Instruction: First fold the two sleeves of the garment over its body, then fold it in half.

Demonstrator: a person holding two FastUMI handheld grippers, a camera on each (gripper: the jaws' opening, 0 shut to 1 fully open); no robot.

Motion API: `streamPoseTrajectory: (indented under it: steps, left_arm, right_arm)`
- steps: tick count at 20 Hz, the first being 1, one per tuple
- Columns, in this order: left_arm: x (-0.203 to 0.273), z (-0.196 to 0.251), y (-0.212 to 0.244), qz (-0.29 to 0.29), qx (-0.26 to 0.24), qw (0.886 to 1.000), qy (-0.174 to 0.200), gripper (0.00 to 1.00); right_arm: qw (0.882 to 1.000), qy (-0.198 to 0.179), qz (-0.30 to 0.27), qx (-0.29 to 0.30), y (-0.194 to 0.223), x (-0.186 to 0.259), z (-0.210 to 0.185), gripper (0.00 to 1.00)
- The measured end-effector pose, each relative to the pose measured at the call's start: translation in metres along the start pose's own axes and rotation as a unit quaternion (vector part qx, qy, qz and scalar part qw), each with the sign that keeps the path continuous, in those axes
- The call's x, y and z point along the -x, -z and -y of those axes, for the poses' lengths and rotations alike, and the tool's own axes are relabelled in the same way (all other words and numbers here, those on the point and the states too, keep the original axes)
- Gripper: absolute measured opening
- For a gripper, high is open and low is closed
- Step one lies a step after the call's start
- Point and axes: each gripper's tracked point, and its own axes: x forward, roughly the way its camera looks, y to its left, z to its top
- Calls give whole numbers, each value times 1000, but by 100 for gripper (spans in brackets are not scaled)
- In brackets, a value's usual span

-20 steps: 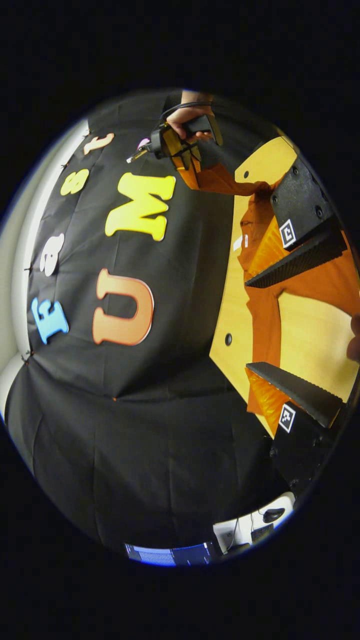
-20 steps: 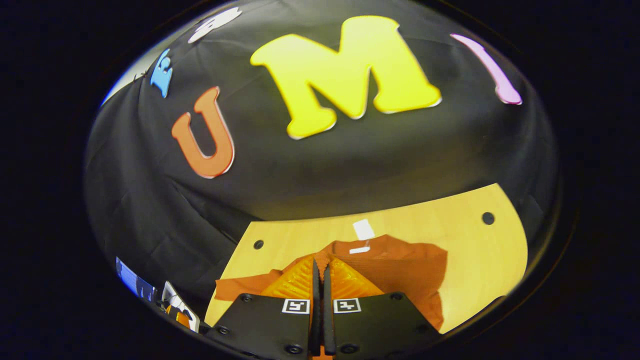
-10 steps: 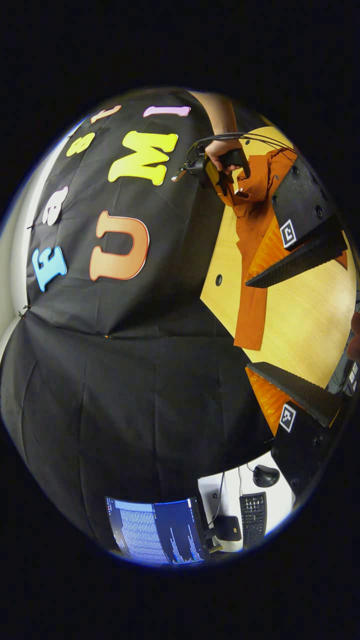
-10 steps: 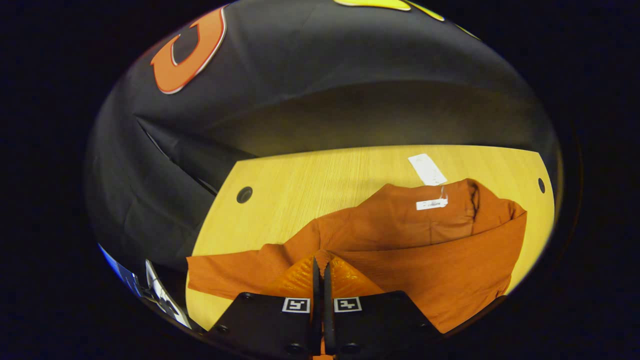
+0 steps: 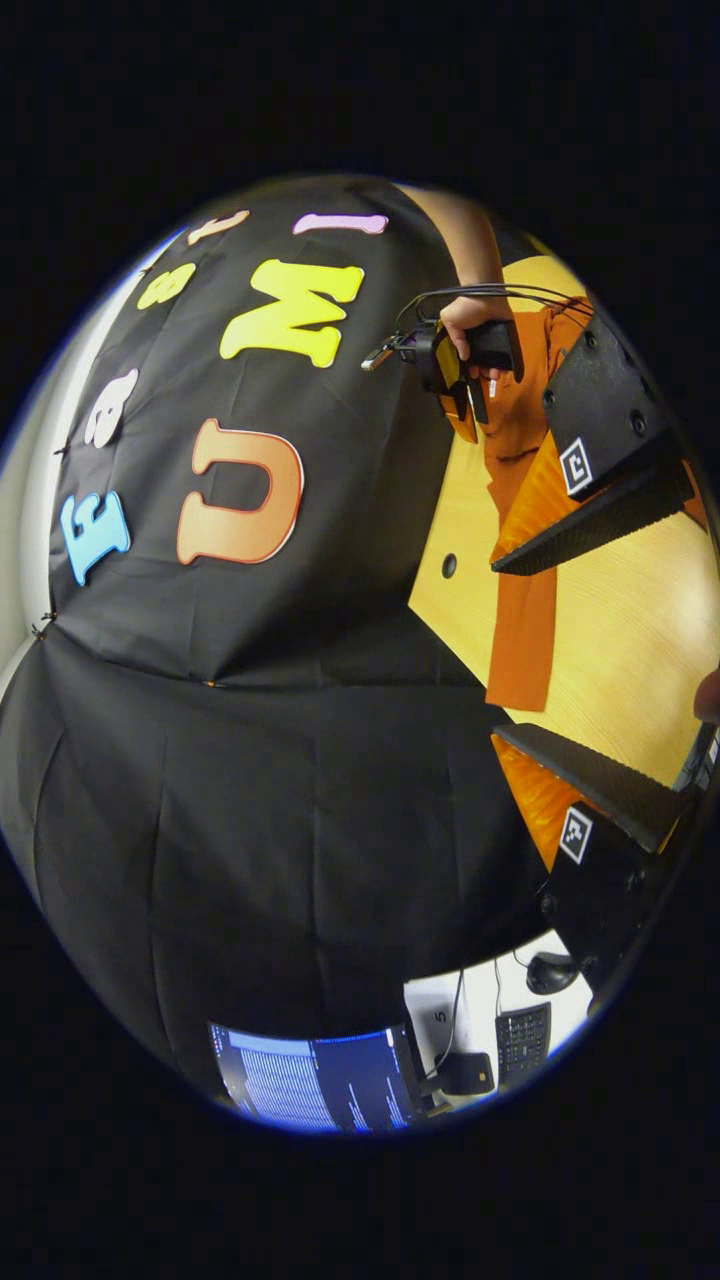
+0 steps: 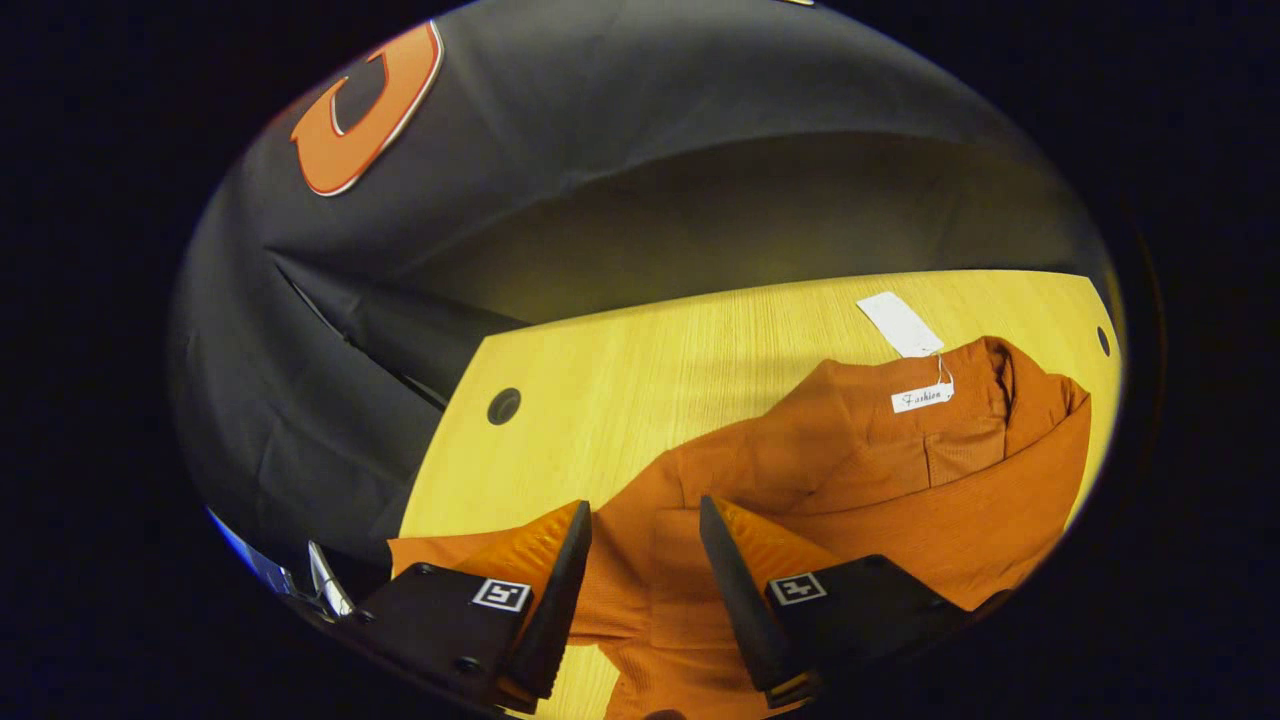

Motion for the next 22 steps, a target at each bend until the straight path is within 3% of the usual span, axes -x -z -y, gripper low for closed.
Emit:
streamPoseTrajectory:
  steps: [5,9,13,15,20,22]
  left_arm:
    - [-68,-8,16,-42,12,998,54,97]
    - [-133,-24,39,-82,58,989,106,99]
    - [-202,-63,69,-123,97,982,107,99]
    - [-230,-80,88,-148,93,980,99,99]
    - [-262,-88,133,-221,99,963,120,99]
    - [-274,-96,149,-239,104,959,109,99]
  right_arm:
    - [997,-78,4,-2,2,98,-16,72]
    - [996,-87,37,3,-2,181,12,71]
    - [997,-48,54,-4,12,253,71,71]
    - [998,-7,61,-3,21,279,111,71]
    - [996,63,64,-23,42,317,174,71]
    - [995,76,60,-37,49,325,189,71]
